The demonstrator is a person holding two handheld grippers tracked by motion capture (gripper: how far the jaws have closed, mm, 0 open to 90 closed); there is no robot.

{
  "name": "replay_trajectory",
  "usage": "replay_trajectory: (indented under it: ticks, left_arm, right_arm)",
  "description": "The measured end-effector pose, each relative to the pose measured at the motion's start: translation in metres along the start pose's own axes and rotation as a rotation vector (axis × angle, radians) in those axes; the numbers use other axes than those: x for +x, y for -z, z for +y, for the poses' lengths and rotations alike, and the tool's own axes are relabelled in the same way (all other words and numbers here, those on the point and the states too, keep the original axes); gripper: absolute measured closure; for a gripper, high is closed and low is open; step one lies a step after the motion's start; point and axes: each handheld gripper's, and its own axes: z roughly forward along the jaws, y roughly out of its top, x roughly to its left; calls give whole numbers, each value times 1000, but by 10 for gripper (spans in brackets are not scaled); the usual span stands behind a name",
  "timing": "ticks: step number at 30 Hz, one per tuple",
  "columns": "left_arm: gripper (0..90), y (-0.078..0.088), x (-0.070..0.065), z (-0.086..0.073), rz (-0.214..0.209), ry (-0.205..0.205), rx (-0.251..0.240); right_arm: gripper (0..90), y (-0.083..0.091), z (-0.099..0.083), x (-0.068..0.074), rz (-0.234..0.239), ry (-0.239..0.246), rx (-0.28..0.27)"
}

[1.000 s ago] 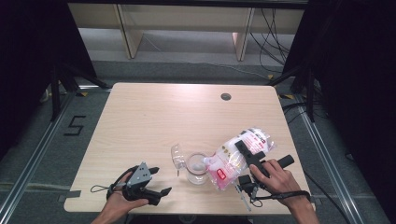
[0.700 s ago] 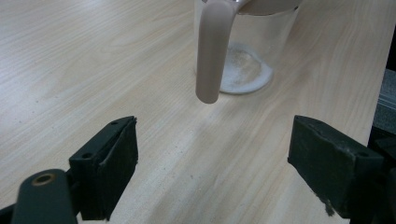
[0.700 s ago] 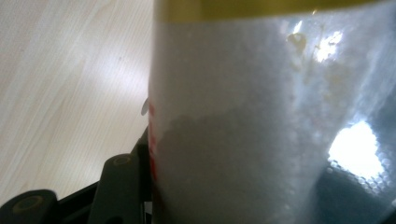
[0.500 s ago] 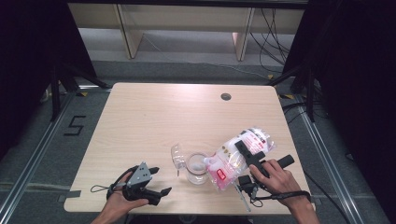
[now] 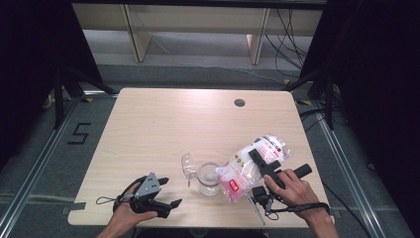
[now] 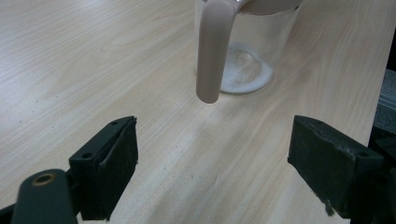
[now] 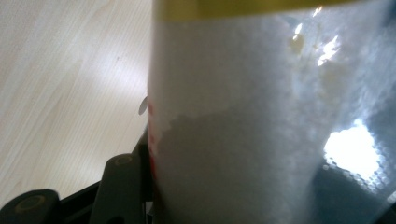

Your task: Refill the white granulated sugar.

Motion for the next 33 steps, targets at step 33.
replay_trajectory:
  ticks: [33]
  left_arm:
    - [155, 1, -1, 0, -8, 11, -8]
  right_arm:
    - [507, 0, -2, 3, 8, -18, -8]
